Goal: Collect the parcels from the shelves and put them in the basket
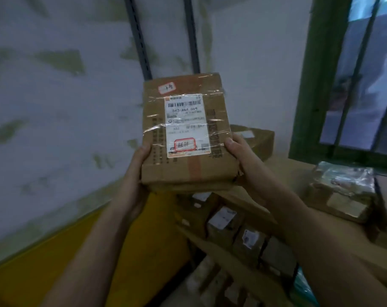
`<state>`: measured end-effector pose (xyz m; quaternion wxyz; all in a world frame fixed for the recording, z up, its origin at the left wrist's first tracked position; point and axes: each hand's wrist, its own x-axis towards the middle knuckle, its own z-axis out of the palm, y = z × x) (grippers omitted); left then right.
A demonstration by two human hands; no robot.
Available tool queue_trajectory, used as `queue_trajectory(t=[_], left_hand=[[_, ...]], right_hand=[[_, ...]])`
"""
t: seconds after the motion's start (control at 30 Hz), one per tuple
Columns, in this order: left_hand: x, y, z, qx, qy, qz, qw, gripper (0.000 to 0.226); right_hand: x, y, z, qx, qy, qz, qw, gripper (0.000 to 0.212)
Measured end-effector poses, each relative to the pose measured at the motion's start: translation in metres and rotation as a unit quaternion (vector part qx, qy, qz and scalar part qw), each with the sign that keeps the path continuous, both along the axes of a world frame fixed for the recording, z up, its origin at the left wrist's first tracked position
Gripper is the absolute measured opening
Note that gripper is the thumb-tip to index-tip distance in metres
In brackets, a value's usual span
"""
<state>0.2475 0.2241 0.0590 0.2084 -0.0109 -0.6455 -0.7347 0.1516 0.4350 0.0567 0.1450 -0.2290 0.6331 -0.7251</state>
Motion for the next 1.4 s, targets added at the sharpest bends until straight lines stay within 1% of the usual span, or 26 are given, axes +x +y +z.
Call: queue_trajectory(t=[0.1,0.13,0.23,0.3,0.4,0.47,0.5,0.53,0.63,0.7,0.77,0.83,0.93,1.03,1.17,1.3,1.4], left_hand=[[0.056,-0.022,-0.015,-0.011,-0.040,0.056,0.998,0.050],[0.076,-0.028,-0.021,-0.013,-0.051,0.079,0.996,0.051],[0.143,-0.043,-0.039,-0.001,-0.077,0.141,0.987,0.052],[0.190,-0.052,-0.053,0.024,-0.086,0.190,0.978,0.051],[0.267,-0.061,-0.075,0.066,-0.092,0.264,0.958,0.048],[0.323,-0.062,-0.092,0.076,-0.090,0.304,0.945,0.045],[0.353,-0.061,-0.101,0.083,-0.088,0.324,0.938,0.045],[0.383,-0.060,-0.111,0.095,-0.087,0.347,0.929,0.045],[0.482,-0.054,-0.144,0.132,-0.086,0.409,0.899,0.058],[0.550,-0.044,-0.163,0.161,-0.102,0.429,0.883,0.059],[0.618,-0.028,-0.177,0.189,-0.115,0.461,0.859,0.055],[0.683,-0.011,-0.187,0.208,-0.113,0.497,0.835,0.051],[0.768,0.012,-0.192,0.220,-0.111,0.543,0.803,0.060],[0.843,0.030,-0.196,0.222,-0.104,0.588,0.771,0.061],[0.929,0.047,-0.217,0.228,-0.094,0.652,0.717,0.067],[0.998,0.051,-0.236,0.247,-0.071,0.708,0.657,0.069],[1.048,0.042,-0.247,0.262,-0.063,0.737,0.620,0.071]], right_hand=[[0.022,-0.029,-0.012,0.002,-0.024,0.078,0.997,0.054],[0.033,-0.040,-0.016,0.009,-0.028,0.096,0.995,0.055],[0.072,-0.076,-0.029,0.033,-0.052,0.160,0.985,0.068],[0.104,-0.101,-0.035,0.067,-0.057,0.211,0.973,0.068],[0.162,-0.133,-0.045,0.133,-0.049,0.284,0.948,0.062],[0.208,-0.154,-0.053,0.163,-0.047,0.326,0.930,0.058],[0.232,-0.165,-0.058,0.177,-0.043,0.343,0.921,0.059],[0.259,-0.176,-0.064,0.192,-0.041,0.358,0.913,0.063],[0.346,-0.202,-0.087,0.235,-0.029,0.403,0.884,0.075],[0.408,-0.213,-0.101,0.268,-0.019,0.443,0.856,0.076],[0.473,-0.223,-0.115,0.291,-0.011,0.484,0.825,0.075],[0.537,-0.233,-0.127,0.301,-0.010,0.524,0.797,0.076],[0.628,-0.247,-0.142,0.294,-0.015,0.574,0.764,0.079],[0.710,-0.258,-0.149,0.289,0.011,0.618,0.731,0.085],[0.803,-0.274,-0.154,0.281,0.043,0.681,0.675,0.081],[0.888,-0.294,-0.169,0.270,0.053,0.727,0.630,0.068],[0.948,-0.318,-0.183,0.269,0.051,0.753,0.599,0.054]])
